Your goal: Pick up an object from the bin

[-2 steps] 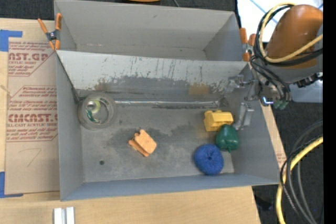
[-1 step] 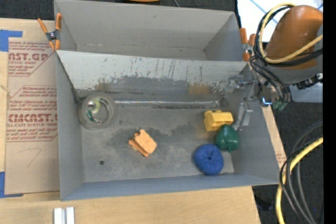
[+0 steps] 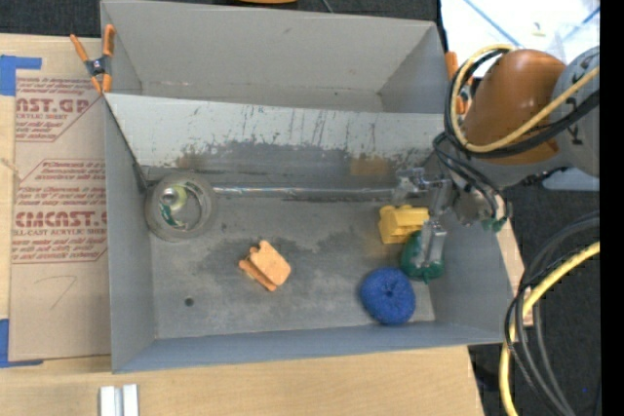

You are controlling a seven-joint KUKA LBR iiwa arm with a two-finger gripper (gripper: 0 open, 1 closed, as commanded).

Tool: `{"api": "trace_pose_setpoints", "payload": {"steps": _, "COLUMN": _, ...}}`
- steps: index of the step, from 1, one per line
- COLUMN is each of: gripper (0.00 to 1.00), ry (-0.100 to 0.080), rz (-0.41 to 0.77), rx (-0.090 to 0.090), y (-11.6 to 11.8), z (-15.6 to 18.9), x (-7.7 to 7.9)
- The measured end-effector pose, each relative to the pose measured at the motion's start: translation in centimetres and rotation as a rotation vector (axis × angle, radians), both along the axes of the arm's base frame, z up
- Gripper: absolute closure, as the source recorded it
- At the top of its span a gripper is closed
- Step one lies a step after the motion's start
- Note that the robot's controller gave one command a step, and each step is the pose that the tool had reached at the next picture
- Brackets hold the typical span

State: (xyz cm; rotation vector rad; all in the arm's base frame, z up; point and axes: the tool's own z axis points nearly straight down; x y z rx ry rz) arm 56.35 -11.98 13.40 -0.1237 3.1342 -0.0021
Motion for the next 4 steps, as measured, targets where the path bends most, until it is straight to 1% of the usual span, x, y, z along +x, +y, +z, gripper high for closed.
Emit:
{"api": "trace_pose_setpoints", "payload": {"steps": 1, "gripper": 0.0, "ry": -0.004, "rz": -0.337, "rx": 0.004, "y": 0.0, "z": 0.5, "x": 1.1}}
{"api": "trace_pose_setpoints", "payload": {"steps": 2, "gripper": 1.0, "ry": -0.007, "rz": 0.143, "rx": -0.002, "y": -0.1, "z": -5.2, "x": 1.2}}
{"api": "trace_pose_setpoints", "payload": {"steps": 3, "gripper": 0.0, "ry": -0.005, "rz": 0.147, "rx": 0.0, "y": 0.0, "z": -6.1, "x": 1.0}}
{"api": "trace_pose_setpoints", "payload": {"steps": 4, "gripper": 1.0, "ry": -0.003, "rz": 0.147, "rx": -0.001, "y": -0.1, "z": -6.0, "x": 1.0}}
